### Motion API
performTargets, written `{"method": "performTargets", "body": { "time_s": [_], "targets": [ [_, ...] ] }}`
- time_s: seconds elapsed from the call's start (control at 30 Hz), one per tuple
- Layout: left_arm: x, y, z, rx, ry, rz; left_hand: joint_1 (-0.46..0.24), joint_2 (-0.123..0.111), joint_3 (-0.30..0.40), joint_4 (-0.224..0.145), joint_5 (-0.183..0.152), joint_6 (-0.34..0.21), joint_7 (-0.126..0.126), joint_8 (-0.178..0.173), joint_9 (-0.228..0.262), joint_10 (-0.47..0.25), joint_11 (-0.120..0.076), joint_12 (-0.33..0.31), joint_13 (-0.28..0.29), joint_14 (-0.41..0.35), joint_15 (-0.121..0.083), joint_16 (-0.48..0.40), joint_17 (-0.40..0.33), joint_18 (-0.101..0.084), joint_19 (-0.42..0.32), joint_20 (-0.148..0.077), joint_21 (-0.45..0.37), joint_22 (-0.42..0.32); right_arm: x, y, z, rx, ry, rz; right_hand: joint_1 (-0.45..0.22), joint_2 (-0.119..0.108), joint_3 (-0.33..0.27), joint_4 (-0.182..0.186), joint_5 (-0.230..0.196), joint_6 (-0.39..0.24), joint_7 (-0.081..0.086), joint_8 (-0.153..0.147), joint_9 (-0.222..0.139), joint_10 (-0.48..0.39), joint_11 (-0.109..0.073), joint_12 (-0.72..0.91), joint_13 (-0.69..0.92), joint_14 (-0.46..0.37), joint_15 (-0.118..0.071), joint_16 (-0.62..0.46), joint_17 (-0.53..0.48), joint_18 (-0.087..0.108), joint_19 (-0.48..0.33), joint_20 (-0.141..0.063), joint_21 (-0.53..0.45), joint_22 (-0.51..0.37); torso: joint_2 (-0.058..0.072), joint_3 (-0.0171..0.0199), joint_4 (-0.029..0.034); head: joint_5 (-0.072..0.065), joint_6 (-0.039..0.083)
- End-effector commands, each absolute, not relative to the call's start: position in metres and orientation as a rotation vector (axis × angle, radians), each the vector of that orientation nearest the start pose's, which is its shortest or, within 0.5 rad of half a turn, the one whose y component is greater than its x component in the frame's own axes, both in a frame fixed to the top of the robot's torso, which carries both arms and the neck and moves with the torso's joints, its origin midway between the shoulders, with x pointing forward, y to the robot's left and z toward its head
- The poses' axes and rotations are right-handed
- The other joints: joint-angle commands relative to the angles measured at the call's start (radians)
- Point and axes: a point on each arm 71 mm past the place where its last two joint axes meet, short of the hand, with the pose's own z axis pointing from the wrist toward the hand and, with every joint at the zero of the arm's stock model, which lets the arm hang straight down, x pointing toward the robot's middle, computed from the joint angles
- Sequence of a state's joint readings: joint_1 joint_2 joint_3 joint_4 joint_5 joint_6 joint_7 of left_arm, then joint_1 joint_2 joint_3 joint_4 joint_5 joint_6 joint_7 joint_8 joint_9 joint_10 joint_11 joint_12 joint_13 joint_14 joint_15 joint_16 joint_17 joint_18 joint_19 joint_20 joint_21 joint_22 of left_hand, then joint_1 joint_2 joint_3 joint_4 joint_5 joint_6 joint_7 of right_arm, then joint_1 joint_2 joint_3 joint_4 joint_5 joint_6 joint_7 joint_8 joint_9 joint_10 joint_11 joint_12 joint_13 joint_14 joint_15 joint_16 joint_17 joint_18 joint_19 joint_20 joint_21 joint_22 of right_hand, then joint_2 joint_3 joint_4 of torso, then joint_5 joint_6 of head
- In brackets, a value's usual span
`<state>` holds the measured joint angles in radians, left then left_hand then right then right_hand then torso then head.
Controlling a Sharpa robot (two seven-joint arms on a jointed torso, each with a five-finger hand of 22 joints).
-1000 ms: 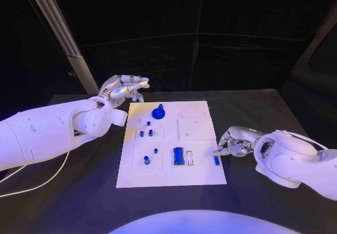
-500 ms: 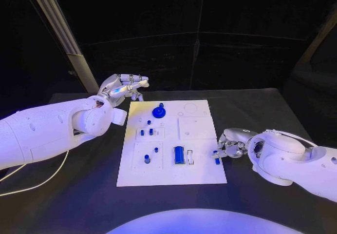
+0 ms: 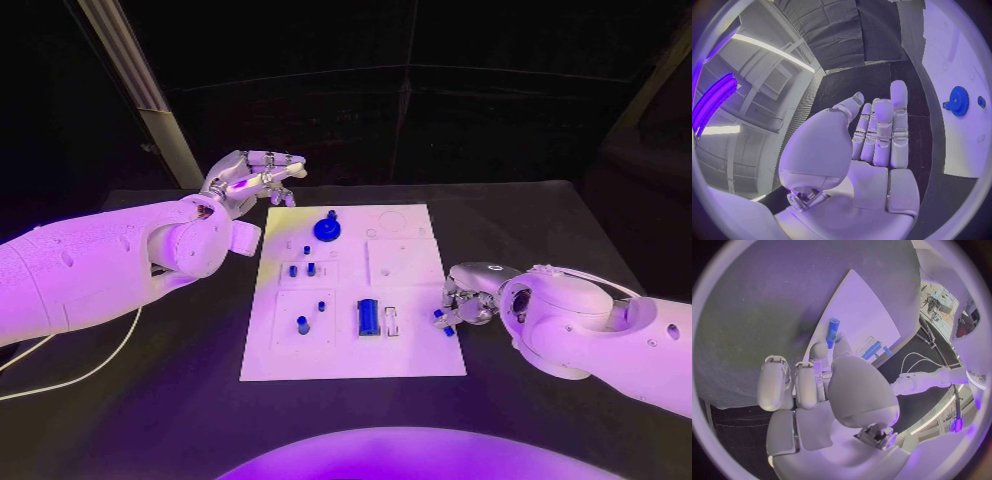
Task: Assemble the parts on the task board
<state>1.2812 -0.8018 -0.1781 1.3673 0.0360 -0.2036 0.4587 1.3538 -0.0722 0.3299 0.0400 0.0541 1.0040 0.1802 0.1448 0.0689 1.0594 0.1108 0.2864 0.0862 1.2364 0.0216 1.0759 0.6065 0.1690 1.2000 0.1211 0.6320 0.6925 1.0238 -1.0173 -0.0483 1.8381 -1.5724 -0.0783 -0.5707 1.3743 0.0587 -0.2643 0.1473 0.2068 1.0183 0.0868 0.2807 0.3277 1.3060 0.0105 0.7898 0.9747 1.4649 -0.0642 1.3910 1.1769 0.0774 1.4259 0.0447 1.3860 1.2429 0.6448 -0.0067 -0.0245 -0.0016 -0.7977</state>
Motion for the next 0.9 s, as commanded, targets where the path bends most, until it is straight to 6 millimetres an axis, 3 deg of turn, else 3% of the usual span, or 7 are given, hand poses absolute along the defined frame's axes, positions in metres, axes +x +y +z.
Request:
{"method": "performTargets", "body": {
  "time_s": [0.03,0.23,0.5,0.63,0.73,0.9],
  "targets": [
    [0.514,0.234,-0.190,-1.063,1.429,-1.541,0.006,0.001,-0.001,-0.004,-0.004,-0.006,0.000,0.003,-0.001,-0.007,-0.002,0.003,-0.002,-0.007,0.002,-0.003,-0.001,0.014,0.000,0.002,-0.002,-0.002,0.384,-0.212,-0.258,-0.223,2.103,0.225,0.036,0.005,0.012,-0.024,-0.025,0.003,-0.002,-0.005,-0.003,-0.001,-0.008,-0.002,-0.002,0.039,-0.003,-0.005,0.002,-0.009,0.000,-0.001,-0.005,0.002,0.000,-0.0004,0.0004,0.000,0.000],
    [0.513,0.234,-0.190,-1.063,1.430,-1.542,0.006,0.001,-0.001,-0.004,-0.004,-0.006,0.000,0.003,-0.001,-0.007,-0.002,0.003,-0.002,-0.007,0.002,-0.003,-0.001,0.014,0.000,0.002,-0.002,-0.002,0.384,-0.204,-0.258,-0.289,2.070,0.206,0.107,0.015,0.050,-0.074,-0.039,-0.004,0.002,-0.021,-0.010,-0.009,-0.007,-0.021,-0.013,0.040,-0.003,-0.005,0.007,-0.010,0.002,-0.002,-0.004,0.006,0.001,-0.0003,-0.0001,0.000,0.001],
    [0.513,0.234,-0.190,-1.064,1.430,-1.542,0.007,0.001,-0.001,-0.004,-0.004,-0.007,0.000,0.003,-0.001,-0.007,-0.002,0.004,-0.002,-0.007,0.002,-0.003,-0.001,0.014,0.000,0.002,-0.002,-0.002,0.384,-0.199,-0.257,-0.315,2.043,0.206,0.117,0.019,0.064,-0.085,-0.037,-0.007,0.006,-0.035,-0.018,-0.009,-0.005,-0.028,-0.018,0.040,0.000,-0.006,0.008,-0.010,0.003,0.000,-0.004,0.008,0.000,-0.0002,0.0013,0.002,-0.001],
    [0.513,0.234,-0.190,-1.064,1.430,-1.542,0.007,0.001,-0.001,-0.005,-0.004,-0.007,0.000,0.003,-0.001,-0.008,-0.003,0.004,-0.002,-0.007,0.002,-0.002,0.000,0.014,0.000,0.002,-0.002,-0.002,0.385,-0.198,-0.254,-0.275,2.009,0.233,0.116,0.040,0.089,-0.083,0.034,0.005,0.002,-0.045,-0.027,-0.004,-0.008,-0.023,-0.014,0.041,-0.002,-0.003,0.014,-0.011,0.006,-0.001,0.000,0.013,-0.001,0.0006,-0.0002,0.004,-0.001],
    [0.513,0.234,-0.190,-1.064,1.430,-1.542,0.007,0.001,-0.001,-0.005,-0.004,-0.007,0.000,0.003,-0.001,-0.008,-0.003,0.004,-0.002,-0.007,0.002,-0.002,0.000,0.014,0.000,0.002,-0.002,-0.002,0.384,-0.197,-0.251,-0.232,1.993,0.261,0.116,0.044,0.111,-0.082,0.087,0.013,0.001,-0.055,-0.035,-0.001,-0.010,-0.021,-0.012,0.042,-0.004,-0.002,0.019,-0.011,0.008,-0.003,0.002,0.017,-0.001,0.0007,-0.0004,0.002,0.000],
    [0.514,0.233,-0.190,-1.063,1.431,-1.543,0.007,0.001,-0.001,-0.005,-0.004,-0.007,0.000,0.003,-0.001,-0.008,-0.003,0.004,-0.002,-0.007,0.002,-0.002,0.000,0.014,0.000,0.002,-0.002,-0.002,0.381,-0.197,-0.248,-0.142,1.984,0.321,0.098,0.038,0.136,-0.070,0.123,0.023,-0.001,-0.067,-0.044,0.005,-0.010,-0.018,-0.010,0.044,-0.005,0.002,0.026,-0.012,0.011,-0.005,0.005,0.022,0.000,-0.0002,0.0003,0.001,0.000]
  ]
}}
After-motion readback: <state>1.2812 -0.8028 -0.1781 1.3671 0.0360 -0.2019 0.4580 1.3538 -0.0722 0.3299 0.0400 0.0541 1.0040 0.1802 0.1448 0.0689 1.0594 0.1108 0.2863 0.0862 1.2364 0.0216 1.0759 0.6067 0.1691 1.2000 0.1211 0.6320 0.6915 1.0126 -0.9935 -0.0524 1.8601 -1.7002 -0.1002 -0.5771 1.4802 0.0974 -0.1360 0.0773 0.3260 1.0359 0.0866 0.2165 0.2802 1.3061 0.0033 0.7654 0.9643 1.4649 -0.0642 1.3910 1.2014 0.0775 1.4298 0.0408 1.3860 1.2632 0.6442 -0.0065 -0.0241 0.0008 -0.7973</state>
